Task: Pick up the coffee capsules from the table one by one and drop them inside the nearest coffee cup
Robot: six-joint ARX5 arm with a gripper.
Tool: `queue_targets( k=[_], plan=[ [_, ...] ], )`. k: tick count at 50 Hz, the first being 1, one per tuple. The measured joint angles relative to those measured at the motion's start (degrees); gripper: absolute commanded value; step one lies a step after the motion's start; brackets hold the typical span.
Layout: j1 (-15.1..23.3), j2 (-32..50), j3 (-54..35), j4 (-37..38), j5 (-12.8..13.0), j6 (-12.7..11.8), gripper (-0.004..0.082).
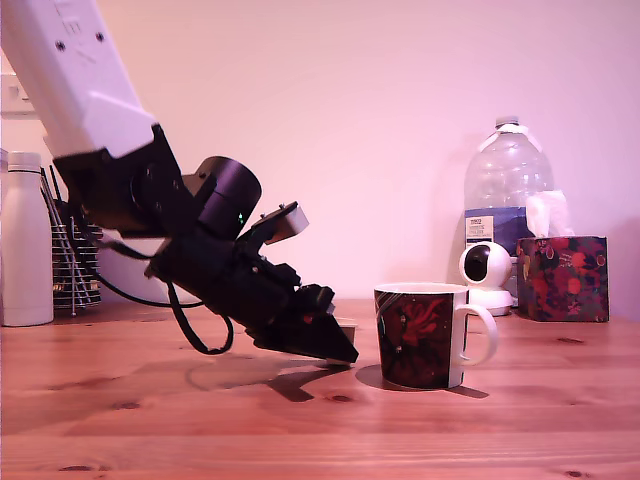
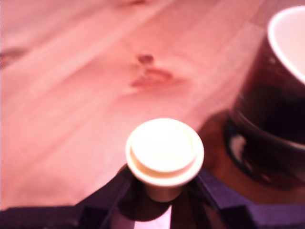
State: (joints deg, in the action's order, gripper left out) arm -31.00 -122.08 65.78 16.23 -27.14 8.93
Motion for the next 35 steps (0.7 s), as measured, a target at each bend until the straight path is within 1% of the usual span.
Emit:
queue_targets(
  k=[8, 10, 13, 25, 29, 35],
  plan=[
    [0.0, 2.4, 0.0, -5.8, 0.0, 0.9, 0.0147],
    [0.0, 3.3, 0.0, -7.1, 0.0, 1.9, 0.0147],
    [0.0, 4.5, 0.0, -8.7, 0.0, 2.4, 0.0147],
    [0.0, 8.8, 0.0, -14.5, 0.0, 3.5, 0.0147],
    [0.0, 10.0, 0.0, -16.6, 0.0, 4.5, 0.0147],
    [-0.1, 12.3, 0.0, -19.1, 0.1, 5.3, 0.0147]
  ],
)
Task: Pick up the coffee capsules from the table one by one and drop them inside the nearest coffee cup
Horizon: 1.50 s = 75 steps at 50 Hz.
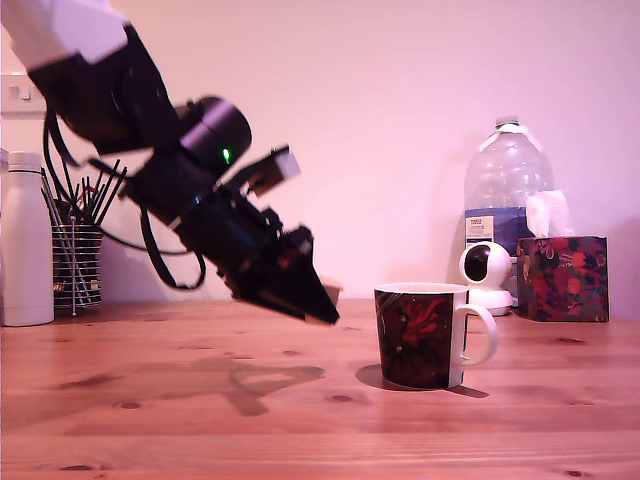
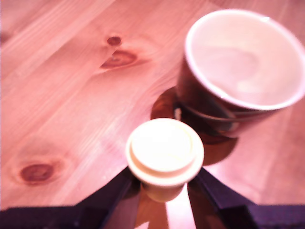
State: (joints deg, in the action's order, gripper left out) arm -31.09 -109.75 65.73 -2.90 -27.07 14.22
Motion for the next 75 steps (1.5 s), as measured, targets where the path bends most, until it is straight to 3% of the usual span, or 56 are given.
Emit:
queue_targets(
  k=[15, 33, 48, 75],
  plan=[
    [-3.6, 5.8, 0.0, -4.5, 4.3, 3.8, 0.0147],
    [-9.3, 5.9, 0.0, -4.9, 9.1, 4.0, 0.0147],
    [-12.1, 5.9, 3.2, -9.6, 13.7, 4.0, 0.0147],
    [-13.2, 5.2, 12.2, -17.0, 14.1, 4.0, 0.0147]
  ],
)
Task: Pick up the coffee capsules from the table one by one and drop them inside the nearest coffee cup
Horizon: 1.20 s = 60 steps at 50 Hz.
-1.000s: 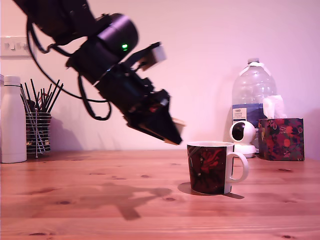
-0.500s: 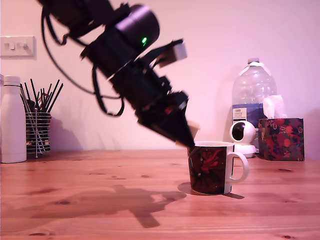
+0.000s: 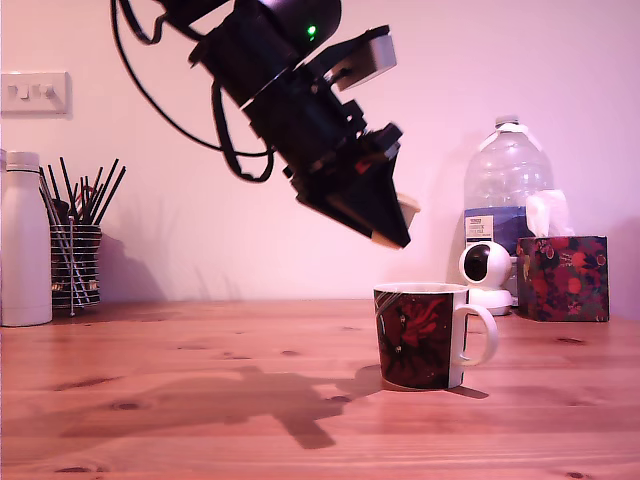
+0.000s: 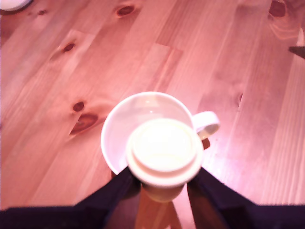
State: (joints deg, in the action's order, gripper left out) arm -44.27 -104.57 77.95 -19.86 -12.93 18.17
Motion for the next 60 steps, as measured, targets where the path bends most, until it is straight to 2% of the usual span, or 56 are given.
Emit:
queue_targets(
  k=[10, 22, 60],
  plan=[
    [-0.4, -5.0, 8.7, -3.1, 0.7, 0.0, 0.0147],
    [-0.7, -10.5, 14.5, -9.5, 0.7, 0.0, 0.0147],
    [-1.5, -13.3, 15.2, -8.9, 1.5, 0.0, 0.0147]
  ],
)
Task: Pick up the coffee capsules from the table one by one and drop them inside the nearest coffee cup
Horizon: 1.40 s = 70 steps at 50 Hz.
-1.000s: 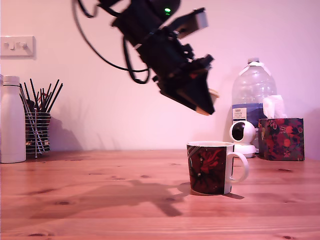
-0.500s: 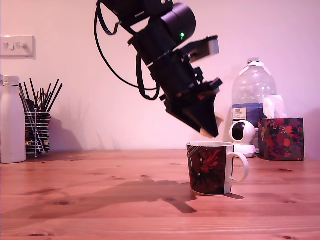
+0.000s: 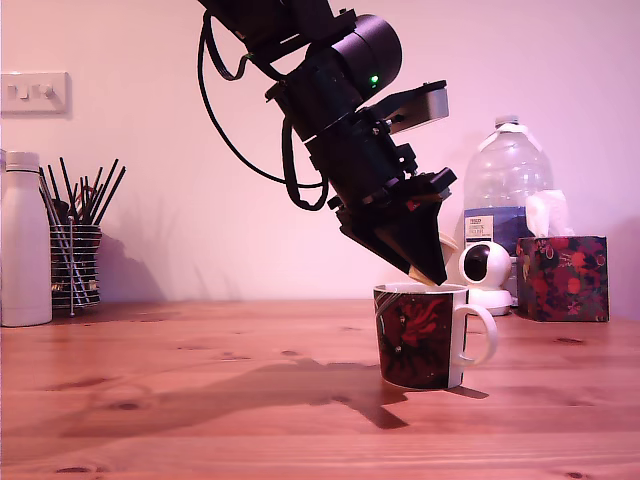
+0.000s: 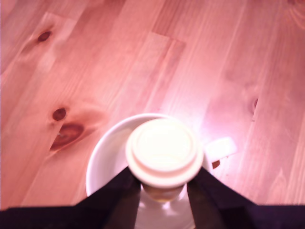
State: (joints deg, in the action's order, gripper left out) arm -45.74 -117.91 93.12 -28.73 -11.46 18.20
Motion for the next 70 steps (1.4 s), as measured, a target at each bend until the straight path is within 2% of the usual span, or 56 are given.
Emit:
queue_targets(
  k=[18, 20, 24, 27, 28, 43, 48, 52, 57, 61, 62, 70],
  plan=[
    [0.0, 0.0, 0.0, -0.7, 0.0, 0.0, 0.016],
    [0.0, 0.0, 0.0, -0.6, 0.0, 0.0, 0.0213],
    [0.0, 0.0, 0.0, -0.6, 0.0, 0.0, 0.0471],
    [0.0, 0.0, 0.0, -0.7, 0.7, -0.1, 0.0572],
    [0.0, 0.0, 0.0, -0.7, 1.0, -1.2, 0.058],
    [0.0, 0.0, 0.0, -0.7, 1.1, -1.4, 0.0576],
    [0.0, 0.0, 0.0, -0.7, 0.6, -1.4, 0.0538],
    [0.0, 0.0, 0.0, -0.7, 0.0, -1.3, 0.0436],
    [-0.2, 0.0, 0.0, -1.0, -0.3, -1.3, 0.0176],
    [-0.3, 0.1, 0.0, -1.3, -1.5, -1.3, -0.0013],
    [-0.3, 0.1, 0.0, -1.5, -2.0, -1.3, -0.0031],
    [0.6, 1.7, 0.0, -4.1, -6.4, -1.7, -0.002]
  ],
)
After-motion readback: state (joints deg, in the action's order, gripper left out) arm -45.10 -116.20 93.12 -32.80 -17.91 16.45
